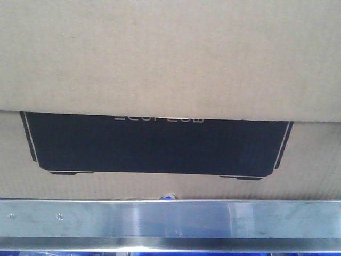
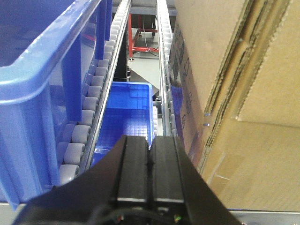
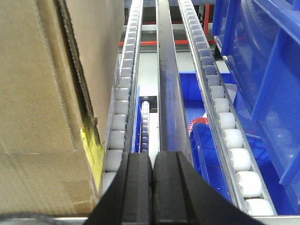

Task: Grab box from left shelf to table start

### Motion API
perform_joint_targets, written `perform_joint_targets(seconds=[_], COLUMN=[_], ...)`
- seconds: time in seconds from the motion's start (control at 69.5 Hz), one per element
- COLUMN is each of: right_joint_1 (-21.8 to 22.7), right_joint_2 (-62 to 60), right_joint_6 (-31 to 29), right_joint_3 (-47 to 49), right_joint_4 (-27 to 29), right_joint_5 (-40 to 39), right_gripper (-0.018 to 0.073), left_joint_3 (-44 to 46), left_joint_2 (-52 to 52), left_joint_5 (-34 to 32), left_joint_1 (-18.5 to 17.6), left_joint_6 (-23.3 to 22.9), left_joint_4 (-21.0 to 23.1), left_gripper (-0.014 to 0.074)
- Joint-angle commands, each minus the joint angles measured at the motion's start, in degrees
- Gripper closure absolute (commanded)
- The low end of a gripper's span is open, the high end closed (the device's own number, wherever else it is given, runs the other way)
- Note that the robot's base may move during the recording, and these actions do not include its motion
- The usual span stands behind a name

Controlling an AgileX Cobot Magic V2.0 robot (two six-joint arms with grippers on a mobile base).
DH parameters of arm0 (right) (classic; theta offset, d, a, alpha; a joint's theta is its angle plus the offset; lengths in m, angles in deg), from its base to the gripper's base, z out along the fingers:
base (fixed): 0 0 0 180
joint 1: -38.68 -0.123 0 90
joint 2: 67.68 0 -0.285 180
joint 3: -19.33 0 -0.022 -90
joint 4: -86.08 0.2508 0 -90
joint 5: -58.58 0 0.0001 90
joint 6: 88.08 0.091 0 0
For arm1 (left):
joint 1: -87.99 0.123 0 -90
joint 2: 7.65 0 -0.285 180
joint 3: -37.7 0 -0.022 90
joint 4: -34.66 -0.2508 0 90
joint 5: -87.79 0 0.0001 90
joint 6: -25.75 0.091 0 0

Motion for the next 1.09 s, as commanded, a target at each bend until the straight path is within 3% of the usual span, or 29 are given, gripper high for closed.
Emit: perform_joint_targets(seconds=[0.0,0.431,0.791,1.079], right_joint_1=[0.21,0.21,0.21,0.21], right_joint_2=[-0.55,-0.55,-0.54,-0.54], right_joint_6=[-0.19,-0.19,-0.19,-0.19], right_joint_3=[-0.12,-0.12,-0.12,-0.12], right_joint_4=[-0.52,-0.52,-0.52,-0.52], right_joint_5=[-4.77,-4.77,-5.04,-5.04], right_gripper=[0.0502,0.0502,0.0502,0.0502], left_joint_3=[0.33,0.33,2.4,20.52], left_joint_2=[-1.04,-1.04,-1.04,4.04], left_joint_5=[-5.14,-5.71,-15.46,4.41], left_joint_1=[-0.16,-0.16,-0.16,-0.37], left_joint_6=[-0.69,-0.69,-0.69,-0.65], left_joint_4=[0.43,0.43,3.57,1.0], left_gripper=[0.0696,0.0696,0.0696,0.0678])
